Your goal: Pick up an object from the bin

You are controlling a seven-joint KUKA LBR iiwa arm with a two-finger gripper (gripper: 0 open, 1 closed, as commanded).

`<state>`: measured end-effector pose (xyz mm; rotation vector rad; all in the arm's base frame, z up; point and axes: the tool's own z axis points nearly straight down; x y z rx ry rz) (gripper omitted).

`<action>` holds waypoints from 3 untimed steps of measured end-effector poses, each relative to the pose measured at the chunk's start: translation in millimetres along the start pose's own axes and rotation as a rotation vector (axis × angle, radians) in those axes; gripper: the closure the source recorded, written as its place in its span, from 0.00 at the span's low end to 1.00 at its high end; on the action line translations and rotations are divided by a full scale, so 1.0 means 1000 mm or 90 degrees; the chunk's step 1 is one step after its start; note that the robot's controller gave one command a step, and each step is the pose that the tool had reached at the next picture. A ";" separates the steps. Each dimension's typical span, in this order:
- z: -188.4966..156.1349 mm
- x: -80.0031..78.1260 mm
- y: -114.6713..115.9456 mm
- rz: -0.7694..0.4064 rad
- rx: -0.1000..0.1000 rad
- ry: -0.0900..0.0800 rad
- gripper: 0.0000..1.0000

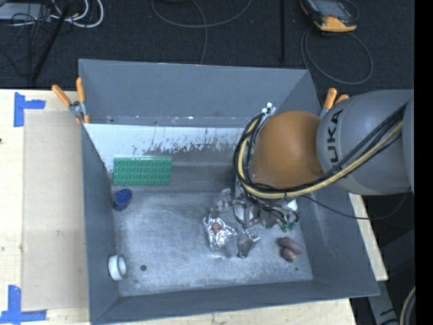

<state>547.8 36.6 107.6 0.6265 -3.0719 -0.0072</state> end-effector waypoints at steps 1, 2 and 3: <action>0.034 -0.017 0.007 -0.097 0.005 -0.010 0.00; 0.031 -0.020 0.008 -0.096 0.006 -0.017 1.00; -0.101 -0.009 0.003 -0.128 0.006 -0.008 1.00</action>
Offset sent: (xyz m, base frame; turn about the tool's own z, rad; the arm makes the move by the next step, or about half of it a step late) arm 0.0086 0.0123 -0.0374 -0.1568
